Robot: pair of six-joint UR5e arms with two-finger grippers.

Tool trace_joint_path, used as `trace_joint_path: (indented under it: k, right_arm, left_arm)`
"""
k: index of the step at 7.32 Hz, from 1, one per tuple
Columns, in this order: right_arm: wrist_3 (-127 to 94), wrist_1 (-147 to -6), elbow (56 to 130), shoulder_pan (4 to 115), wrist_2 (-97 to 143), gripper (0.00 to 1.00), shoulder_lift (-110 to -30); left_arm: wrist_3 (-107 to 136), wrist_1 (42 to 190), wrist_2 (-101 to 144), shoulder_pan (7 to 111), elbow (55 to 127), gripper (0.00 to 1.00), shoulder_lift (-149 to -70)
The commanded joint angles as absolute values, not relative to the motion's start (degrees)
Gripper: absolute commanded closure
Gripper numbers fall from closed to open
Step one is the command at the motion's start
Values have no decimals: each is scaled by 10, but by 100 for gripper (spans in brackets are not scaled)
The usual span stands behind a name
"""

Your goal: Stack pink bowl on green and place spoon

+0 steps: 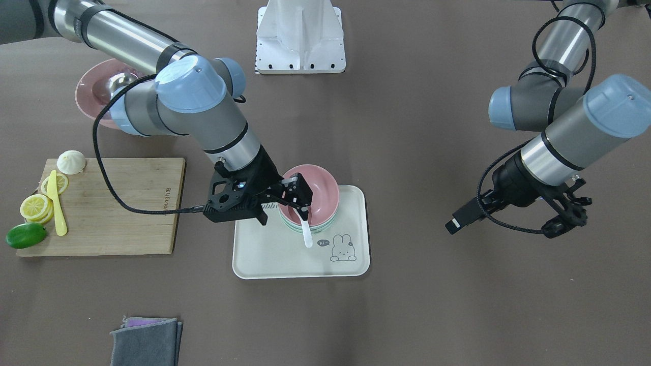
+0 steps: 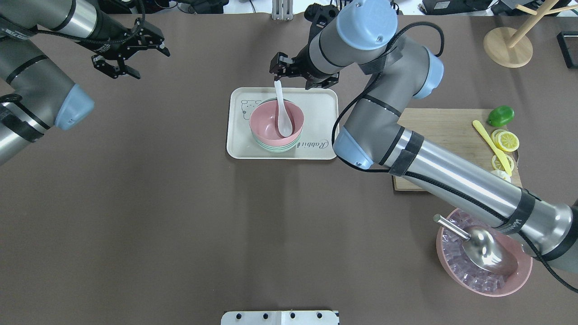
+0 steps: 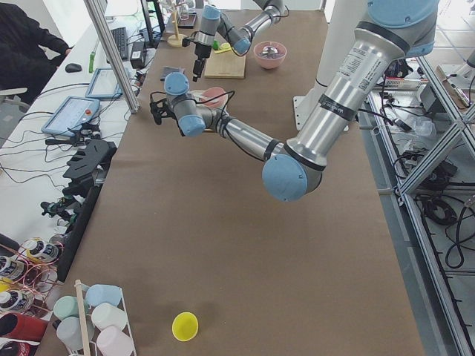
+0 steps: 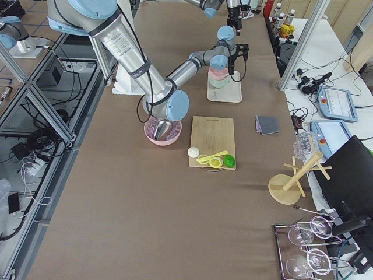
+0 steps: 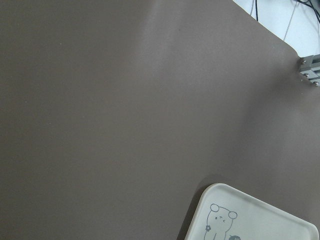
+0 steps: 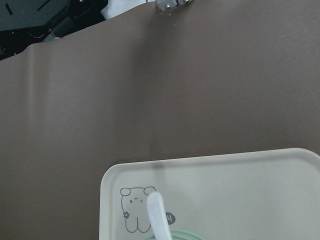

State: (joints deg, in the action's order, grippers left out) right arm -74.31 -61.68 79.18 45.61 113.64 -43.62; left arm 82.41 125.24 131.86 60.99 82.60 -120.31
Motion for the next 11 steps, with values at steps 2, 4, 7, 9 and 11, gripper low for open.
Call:
trace_joint_path:
  k: [2,4,7,9,11]
  right_arm:
    - [-450,-859,871,557,1187,0,-504]
    - [-251,-1056,889,618,1185,0,-518]
    - [-17,-1152,905,705,1179,0,-626]
    - [49,-1149,906,767,1255,0,-684]
    - [117,-1150,905,850,1294,0,-722]
  left_arm:
    - [505,1246,1268,692,828,2,-1127]
    - [315,1204,1197,719,799,2,-1071]
    - [-11,951,1232,852,837,2,-1068]
    - [-18,945,1286,880,835,2,-1032]
    - [-18,957,1316,909,836,2,-972]
